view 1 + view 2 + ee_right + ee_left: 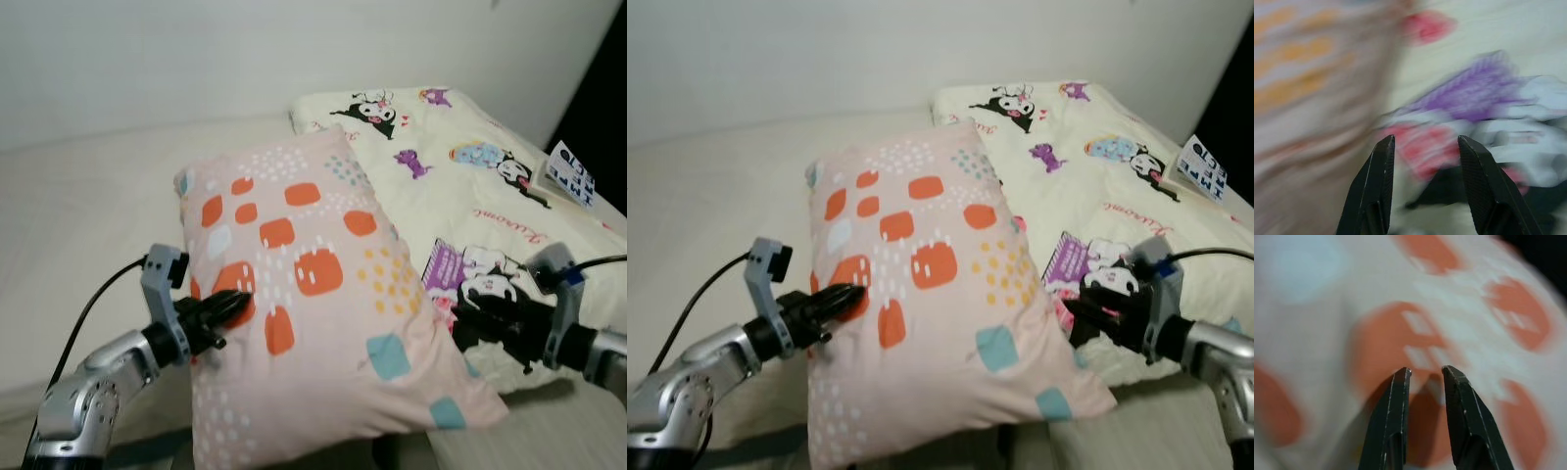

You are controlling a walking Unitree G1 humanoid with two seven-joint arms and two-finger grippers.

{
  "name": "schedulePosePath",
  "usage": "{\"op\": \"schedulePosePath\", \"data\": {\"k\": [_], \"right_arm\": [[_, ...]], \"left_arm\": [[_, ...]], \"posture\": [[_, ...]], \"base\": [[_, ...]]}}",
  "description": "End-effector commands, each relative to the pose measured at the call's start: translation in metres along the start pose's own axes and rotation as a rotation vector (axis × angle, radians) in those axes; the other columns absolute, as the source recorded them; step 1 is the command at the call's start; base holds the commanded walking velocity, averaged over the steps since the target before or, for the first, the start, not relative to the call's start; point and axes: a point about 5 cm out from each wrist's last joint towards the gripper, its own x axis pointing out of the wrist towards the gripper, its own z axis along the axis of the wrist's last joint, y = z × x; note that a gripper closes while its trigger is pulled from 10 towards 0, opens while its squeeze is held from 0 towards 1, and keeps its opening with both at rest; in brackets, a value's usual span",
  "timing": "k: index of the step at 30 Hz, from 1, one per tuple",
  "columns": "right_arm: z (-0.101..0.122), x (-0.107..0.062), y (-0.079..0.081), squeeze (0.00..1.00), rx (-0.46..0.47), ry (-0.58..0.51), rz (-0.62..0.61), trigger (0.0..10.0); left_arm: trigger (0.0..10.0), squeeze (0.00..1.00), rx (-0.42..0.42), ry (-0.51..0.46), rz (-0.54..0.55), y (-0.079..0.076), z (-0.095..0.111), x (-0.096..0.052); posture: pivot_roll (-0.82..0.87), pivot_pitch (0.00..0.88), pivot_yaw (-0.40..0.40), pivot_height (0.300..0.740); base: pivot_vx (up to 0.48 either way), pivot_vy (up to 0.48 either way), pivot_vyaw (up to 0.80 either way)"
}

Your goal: Clean up the room

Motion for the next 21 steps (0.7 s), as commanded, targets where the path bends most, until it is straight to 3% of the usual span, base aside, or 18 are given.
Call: {"op": "schedulePosePath", "data": {"k": [1, 3, 4, 5, 6, 8, 9, 11, 13, 15, 21], "right_arm": [[-0.001, 0.006, -0.009, 0.05, 0.063, -0.055, -0.138, 10.0], [-0.001, 0.006, -0.009, 0.05, 0.063, -0.055, -0.138, 10.0], [0.001, 0.012, -0.01, 0.91, 0.165, -0.129, -0.161, 10.0], [0.003, 0.016, -0.007, 1.0, 0.264, -0.187, -0.138, 10.0], [0.004, 0.024, -0.001, 1.0, 0.371, -0.25, -0.109, 10.0], [0.004, 0.024, -0.001, 1.0, 0.371, -0.25, -0.109, 10.0], [0.006, 0.032, 0.008, 1.0, 0.458, -0.296, -0.052, 10.0], [0.011, 0.049, 0.027, 1.0, 0.612, -0.351, 0.113, 10.0], [0.013, 0.054, 0.034, 1.0, 0.648, -0.358, 0.172, 10.0], [0.011, 0.06, 0.037, 1.0, 0.667, -0.342, 0.199, 10.0], [0.002, 0.073, 0.042, 1.0, 0.661, -0.272, 0.207, 10.0]], "left_arm": [[10.0, 0.0, -0.019, -0.032, 0.108, 0.012, 0.0, -0.001], [10.0, 0.0, -0.019, -0.032, 0.108, 0.012, 0.0, -0.001], [10.0, 0.0, -0.053, -0.063, 0.176, 0.02, 0.002, 0.0], [10.0, 0.2, -0.099, -0.09, 0.212, 0.025, 0.003, 0.001], [10.0, 1.0, -0.173, -0.111, 0.237, 0.031, 0.002, 0.001], [10.0, 1.0, -0.173, -0.111, 0.237, 0.031, 0.002, 0.001], [10.0, 1.0, -0.239, -0.123, 0.225, 0.034, 0.001, 0.001], [10.0, 1.0, -0.418, -0.152, 0.089, 0.032, -0.003, -0.004], [10.0, 1.0, -0.464, -0.16, 0.036, 0.031, -0.004, -0.007], [10.0, 1.0, -0.493, -0.168, -0.012, 0.03, -0.005, -0.01], [10.0, 1.0, -0.474, -0.133, -0.107, 0.024, -0.008, -0.014]], "posture": [[0.0, 0.167, 0.016, 0.539], [0.0, 0.167, 0.016, 0.539], [0.0, 0.17, 0.016, 0.539], [0.0, 0.172, 0.018, 0.539], [0.01, 0.177, 0.019, 0.539], [0.01, 0.177, 0.019, 0.539], [0.01, 0.178, 0.02, 0.539], [0.01, 0.193, 0.019, 0.539], [0.01, 0.195, 0.019, 0.539], [0.01, 0.199, 0.014, 0.539], [0.03, 0.231, 0.005, 0.539]], "base": [[0.0, 0.0, 0.0], [0.0, 0.0, 0.0], [0.0, 0.0, 0.0], [0.0, 0.0, 0.0], [0.0, 0.0, 0.0], [0.0, 0.0, 0.0], [0.0, 0.0, 0.0], [0.0, 0.0, 0.0], [0.0, 0.0, 0.0], [0.0, 0.0, 0.0], [0.0, 0.0, 0.0]]}}
